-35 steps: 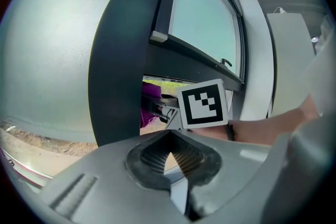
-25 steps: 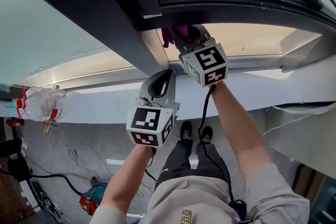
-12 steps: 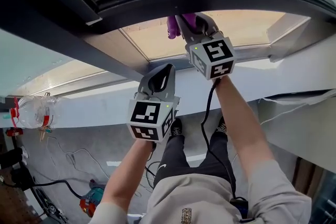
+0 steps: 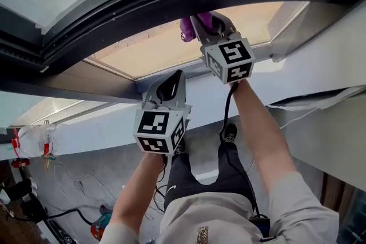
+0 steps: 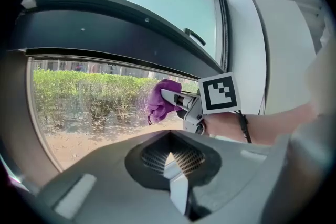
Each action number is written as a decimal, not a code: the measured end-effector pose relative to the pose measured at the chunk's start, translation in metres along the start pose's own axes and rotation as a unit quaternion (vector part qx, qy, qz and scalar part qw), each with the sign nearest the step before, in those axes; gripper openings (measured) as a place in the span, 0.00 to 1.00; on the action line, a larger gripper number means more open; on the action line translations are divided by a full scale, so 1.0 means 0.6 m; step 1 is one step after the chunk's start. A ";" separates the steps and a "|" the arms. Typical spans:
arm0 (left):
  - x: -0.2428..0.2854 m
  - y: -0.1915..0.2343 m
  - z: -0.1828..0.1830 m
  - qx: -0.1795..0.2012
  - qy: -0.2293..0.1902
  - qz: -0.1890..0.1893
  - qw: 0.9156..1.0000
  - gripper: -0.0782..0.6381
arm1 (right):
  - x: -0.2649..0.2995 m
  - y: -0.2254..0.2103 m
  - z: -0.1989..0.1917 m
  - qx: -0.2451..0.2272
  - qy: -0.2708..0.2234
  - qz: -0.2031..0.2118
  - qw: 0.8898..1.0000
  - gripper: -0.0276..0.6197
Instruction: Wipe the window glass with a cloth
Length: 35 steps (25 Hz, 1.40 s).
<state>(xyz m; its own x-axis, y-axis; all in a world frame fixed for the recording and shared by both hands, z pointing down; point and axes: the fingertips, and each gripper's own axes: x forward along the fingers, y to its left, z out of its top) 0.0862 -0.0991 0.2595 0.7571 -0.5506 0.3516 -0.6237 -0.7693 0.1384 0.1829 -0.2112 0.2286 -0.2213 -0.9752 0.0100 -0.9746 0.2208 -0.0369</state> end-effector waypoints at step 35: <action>0.269 -0.362 0.080 0.048 0.040 -0.095 0.994 0.11 | -0.275 -0.601 0.027 0.065 -0.010 -0.233 0.970 0.17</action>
<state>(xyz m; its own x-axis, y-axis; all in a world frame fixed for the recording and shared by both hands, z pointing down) 0.3531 -0.0365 0.2420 0.8389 -0.3684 0.4007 -0.4470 -0.8863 0.1209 0.5717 -0.1304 0.2242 0.2453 -0.9688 0.0363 -0.9558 -0.2480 -0.1581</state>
